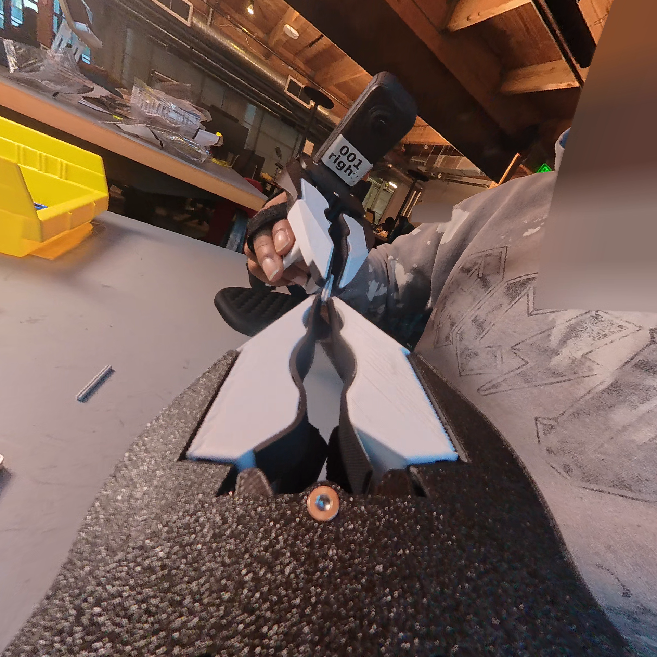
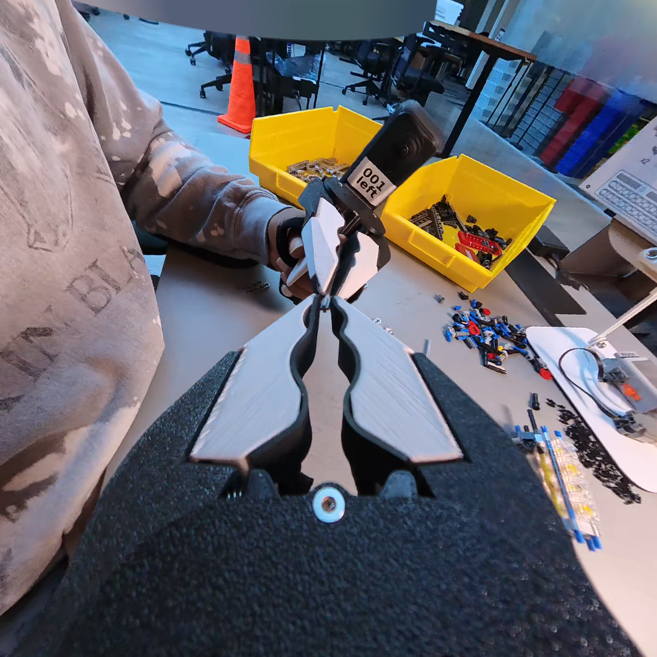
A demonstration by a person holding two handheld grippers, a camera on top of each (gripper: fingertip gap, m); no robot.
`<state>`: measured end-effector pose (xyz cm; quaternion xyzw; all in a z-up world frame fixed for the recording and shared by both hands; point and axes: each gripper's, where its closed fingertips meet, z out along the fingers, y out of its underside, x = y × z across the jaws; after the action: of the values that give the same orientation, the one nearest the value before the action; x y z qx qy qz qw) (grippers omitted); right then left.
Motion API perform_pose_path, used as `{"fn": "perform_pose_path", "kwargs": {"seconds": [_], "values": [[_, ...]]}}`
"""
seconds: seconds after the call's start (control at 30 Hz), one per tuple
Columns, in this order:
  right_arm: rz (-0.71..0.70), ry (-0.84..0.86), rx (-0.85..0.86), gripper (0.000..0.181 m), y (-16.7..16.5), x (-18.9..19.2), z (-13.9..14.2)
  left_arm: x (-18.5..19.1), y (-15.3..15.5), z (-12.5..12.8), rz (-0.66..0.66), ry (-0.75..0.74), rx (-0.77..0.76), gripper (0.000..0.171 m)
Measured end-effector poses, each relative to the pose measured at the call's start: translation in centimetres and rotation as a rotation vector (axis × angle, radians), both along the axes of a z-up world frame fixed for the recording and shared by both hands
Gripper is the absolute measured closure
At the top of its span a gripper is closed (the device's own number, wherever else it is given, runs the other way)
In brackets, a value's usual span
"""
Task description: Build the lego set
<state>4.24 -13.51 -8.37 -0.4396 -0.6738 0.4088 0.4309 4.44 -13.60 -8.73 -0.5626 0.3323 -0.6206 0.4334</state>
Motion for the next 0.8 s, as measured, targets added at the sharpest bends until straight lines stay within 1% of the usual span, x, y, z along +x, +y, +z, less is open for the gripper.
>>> {"fn": "perform_pose_path", "kwargs": {"seconds": [0.2, 0.6, 0.7, 0.8], "values": [[-0.033, -0.016, 0.002, 0.178, 0.54, 0.02, -0.48, -0.21, 0.25, 0.16, 0.026, -0.003, 0.016, 0.171], [-0.074, -0.006, -0.004, 0.178, 0.98, -0.09, -0.42, -0.13, 0.54, -0.14, 0.053, 0.015, 0.028, 0.171], [-0.078, 0.001, -0.001, 0.176, 1.04, -0.17, -0.36, -0.06, 0.6, -0.28, 0.055, 0.018, 0.026, 0.171], [-0.071, -0.016, 0.008, 0.178, 0.93, -0.19, -0.6, 0.02, 0.62, -0.34, 0.06, 0.021, 0.029, 0.171]]}}
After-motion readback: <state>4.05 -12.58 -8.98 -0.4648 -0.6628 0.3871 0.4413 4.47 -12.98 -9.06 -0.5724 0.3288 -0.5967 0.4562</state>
